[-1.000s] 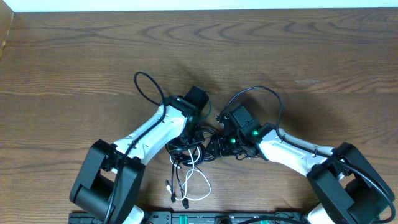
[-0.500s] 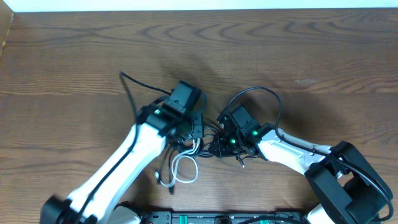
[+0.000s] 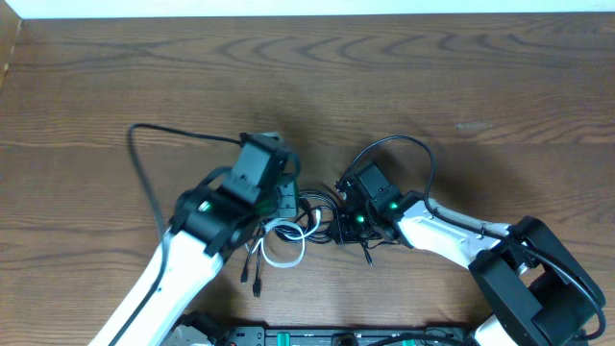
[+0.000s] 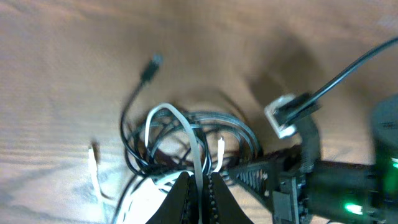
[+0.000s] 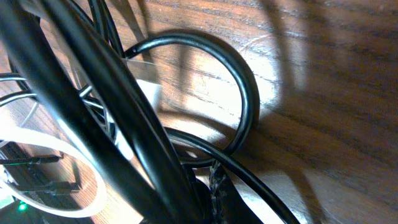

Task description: Untangle cables

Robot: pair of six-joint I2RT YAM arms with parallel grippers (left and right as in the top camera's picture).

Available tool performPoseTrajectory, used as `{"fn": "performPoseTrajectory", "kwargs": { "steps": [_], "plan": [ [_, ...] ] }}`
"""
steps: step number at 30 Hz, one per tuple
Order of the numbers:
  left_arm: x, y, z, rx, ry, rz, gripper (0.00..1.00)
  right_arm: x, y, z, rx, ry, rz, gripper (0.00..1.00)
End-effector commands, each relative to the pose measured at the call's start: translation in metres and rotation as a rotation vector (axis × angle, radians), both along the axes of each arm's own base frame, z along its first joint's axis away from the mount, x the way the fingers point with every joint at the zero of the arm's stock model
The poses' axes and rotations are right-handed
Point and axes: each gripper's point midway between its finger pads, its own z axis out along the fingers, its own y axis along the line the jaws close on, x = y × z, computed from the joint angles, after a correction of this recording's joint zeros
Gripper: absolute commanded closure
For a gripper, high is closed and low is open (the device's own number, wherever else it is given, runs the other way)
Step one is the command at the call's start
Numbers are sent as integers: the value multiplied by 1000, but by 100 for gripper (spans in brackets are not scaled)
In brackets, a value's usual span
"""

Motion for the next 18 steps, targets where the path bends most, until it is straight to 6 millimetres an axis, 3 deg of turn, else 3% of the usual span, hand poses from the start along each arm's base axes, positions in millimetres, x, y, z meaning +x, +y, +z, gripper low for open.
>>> {"fn": "performPoseTrajectory", "kwargs": {
  "steps": [1,6,12,18],
  "plan": [
    [11,16,53,-7,-205,50,93,-22,-42,-50,-217,51,-28,93],
    [10,23,126,-125,-490,59,93,-22,-42,-50,-216,50,-28,91],
    [-13,36,208,-229,-804,30,93,-21,-42,-50,-216,49,-28,89],
    [-37,50,238,-275,-920,33,93,-21,-42,-50,-216,50,-28,89]
  ]
}}
